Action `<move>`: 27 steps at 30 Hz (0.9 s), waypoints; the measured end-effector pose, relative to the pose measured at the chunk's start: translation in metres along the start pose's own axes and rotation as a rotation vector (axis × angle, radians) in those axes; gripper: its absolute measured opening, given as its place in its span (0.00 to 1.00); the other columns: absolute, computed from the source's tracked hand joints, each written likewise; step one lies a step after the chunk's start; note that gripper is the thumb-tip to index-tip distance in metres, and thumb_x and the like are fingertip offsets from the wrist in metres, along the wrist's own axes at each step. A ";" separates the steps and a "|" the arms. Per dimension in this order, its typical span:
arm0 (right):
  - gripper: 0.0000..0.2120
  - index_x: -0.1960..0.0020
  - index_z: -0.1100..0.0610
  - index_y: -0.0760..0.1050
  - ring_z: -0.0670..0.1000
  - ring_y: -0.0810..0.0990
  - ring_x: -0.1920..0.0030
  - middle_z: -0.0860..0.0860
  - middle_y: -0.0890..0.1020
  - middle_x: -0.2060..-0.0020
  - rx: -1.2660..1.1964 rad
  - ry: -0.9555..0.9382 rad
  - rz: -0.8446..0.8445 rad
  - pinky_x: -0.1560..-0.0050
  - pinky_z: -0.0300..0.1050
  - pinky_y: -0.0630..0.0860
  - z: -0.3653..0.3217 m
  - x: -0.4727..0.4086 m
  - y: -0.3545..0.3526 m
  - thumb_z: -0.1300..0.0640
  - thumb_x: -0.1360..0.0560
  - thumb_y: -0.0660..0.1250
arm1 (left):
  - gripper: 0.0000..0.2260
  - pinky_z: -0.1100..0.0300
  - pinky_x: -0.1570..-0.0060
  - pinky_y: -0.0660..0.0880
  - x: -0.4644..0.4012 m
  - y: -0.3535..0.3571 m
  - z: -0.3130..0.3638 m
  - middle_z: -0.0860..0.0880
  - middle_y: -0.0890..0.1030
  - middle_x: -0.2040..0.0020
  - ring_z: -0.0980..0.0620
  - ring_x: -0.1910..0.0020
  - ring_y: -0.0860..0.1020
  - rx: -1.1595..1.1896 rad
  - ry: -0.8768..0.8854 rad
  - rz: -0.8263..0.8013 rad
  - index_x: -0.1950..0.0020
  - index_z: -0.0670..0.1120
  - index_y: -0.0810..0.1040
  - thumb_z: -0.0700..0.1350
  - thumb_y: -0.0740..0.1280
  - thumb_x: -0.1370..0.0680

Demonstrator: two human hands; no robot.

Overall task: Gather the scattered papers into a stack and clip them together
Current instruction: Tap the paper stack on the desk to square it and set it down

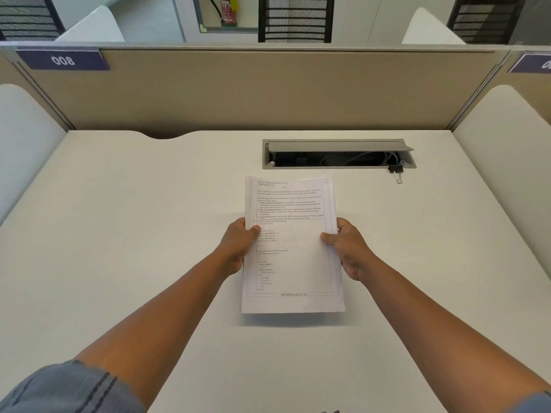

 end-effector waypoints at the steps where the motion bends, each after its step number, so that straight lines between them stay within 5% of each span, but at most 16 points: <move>1: 0.17 0.34 0.53 0.75 0.56 0.85 0.44 0.50 0.85 0.43 0.029 -0.006 0.016 0.40 0.58 0.81 0.000 -0.003 0.001 0.66 0.21 0.66 | 0.10 0.47 0.47 0.81 -0.003 0.000 -0.001 0.48 0.84 0.41 0.46 0.46 0.84 -0.008 -0.003 0.013 0.34 0.46 0.76 0.42 0.63 0.15; 12: 0.16 0.38 0.51 0.73 0.54 0.85 0.48 0.52 0.84 0.44 0.204 -0.010 0.101 0.45 0.53 0.82 0.005 -0.034 0.010 0.65 0.23 0.68 | 0.06 0.45 0.47 0.83 -0.032 -0.008 -0.008 0.46 0.86 0.52 0.43 0.51 0.85 -0.202 0.092 0.249 0.53 0.43 0.79 0.43 0.75 0.23; 18: 0.17 0.37 0.53 0.73 0.50 0.83 0.49 0.50 0.82 0.44 0.263 -0.006 0.096 0.50 0.46 0.81 0.007 -0.052 0.011 0.64 0.23 0.68 | 0.09 0.47 0.49 0.83 -0.052 -0.009 -0.014 0.48 0.85 0.55 0.47 0.54 0.84 -0.385 0.129 0.318 0.54 0.45 0.79 0.46 0.77 0.26; 27: 0.20 0.36 0.46 0.72 0.50 0.83 0.50 0.44 0.82 0.48 0.416 -0.061 0.125 0.46 0.55 0.82 0.008 -0.064 0.015 0.59 0.27 0.67 | 0.08 0.53 0.55 0.81 -0.058 -0.008 -0.024 0.54 0.83 0.57 0.53 0.58 0.82 -0.521 0.216 0.365 0.50 0.49 0.78 0.50 0.74 0.23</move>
Point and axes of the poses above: each hand's wrist, its own x-axis away from the middle knuckle, its own y-axis out of the palm, z = x × y, the point moved 1 cm from there along -x, towards the middle knuckle
